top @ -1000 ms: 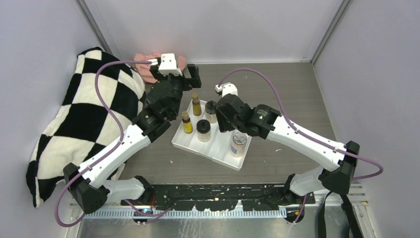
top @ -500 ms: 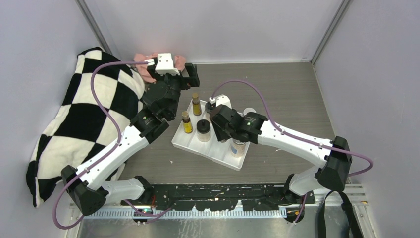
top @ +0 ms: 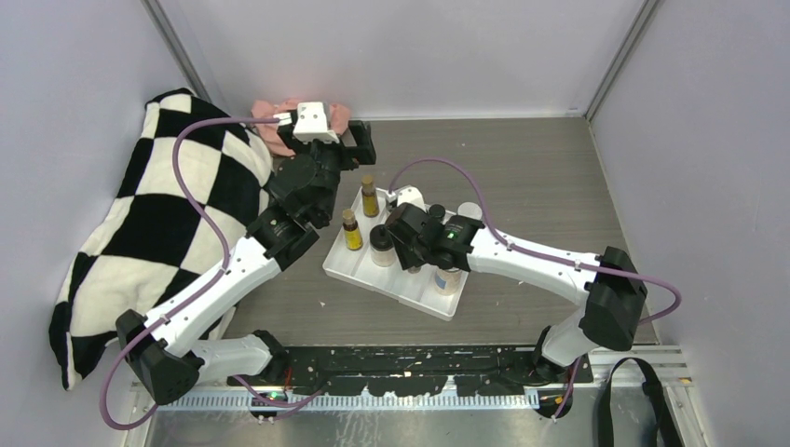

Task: Organize the condiment bottles
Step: Place the bottle in the storage box.

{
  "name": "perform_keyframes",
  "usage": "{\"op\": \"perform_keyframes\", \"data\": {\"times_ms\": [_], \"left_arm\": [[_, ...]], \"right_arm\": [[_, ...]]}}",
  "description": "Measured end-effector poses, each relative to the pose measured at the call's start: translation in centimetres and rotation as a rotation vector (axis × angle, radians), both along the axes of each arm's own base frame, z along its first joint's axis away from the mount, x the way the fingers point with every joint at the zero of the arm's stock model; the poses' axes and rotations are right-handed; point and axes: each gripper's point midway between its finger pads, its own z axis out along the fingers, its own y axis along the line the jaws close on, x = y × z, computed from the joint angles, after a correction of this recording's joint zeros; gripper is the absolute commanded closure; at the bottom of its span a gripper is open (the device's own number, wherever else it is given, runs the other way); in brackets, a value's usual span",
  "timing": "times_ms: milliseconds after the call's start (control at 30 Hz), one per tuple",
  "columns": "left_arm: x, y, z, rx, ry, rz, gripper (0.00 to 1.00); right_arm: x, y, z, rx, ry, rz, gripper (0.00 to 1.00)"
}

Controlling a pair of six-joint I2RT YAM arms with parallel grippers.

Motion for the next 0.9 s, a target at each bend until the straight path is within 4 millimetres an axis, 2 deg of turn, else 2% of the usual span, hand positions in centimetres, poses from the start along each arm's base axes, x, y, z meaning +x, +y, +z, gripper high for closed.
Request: {"op": "perform_keyframes", "data": {"times_ms": [133, 367, 900], "left_arm": [[0.0, 0.0, -0.3, 0.002, 0.003, 0.000, 0.00], [0.0, 0.0, -0.4, 0.000, 0.000, 0.000, 0.00], [0.0, 0.0, -0.9, -0.001, 0.000, 0.001, 0.00]], "right_arm": [[0.1, 0.3, -0.7, -0.013, 0.007, 0.001, 0.99], [0.4, 0.3, -0.9, -0.016, 0.000, -0.004, 0.99], [2.1, -1.0, -2.2, -0.013, -0.002, -0.064, 0.99]]}}
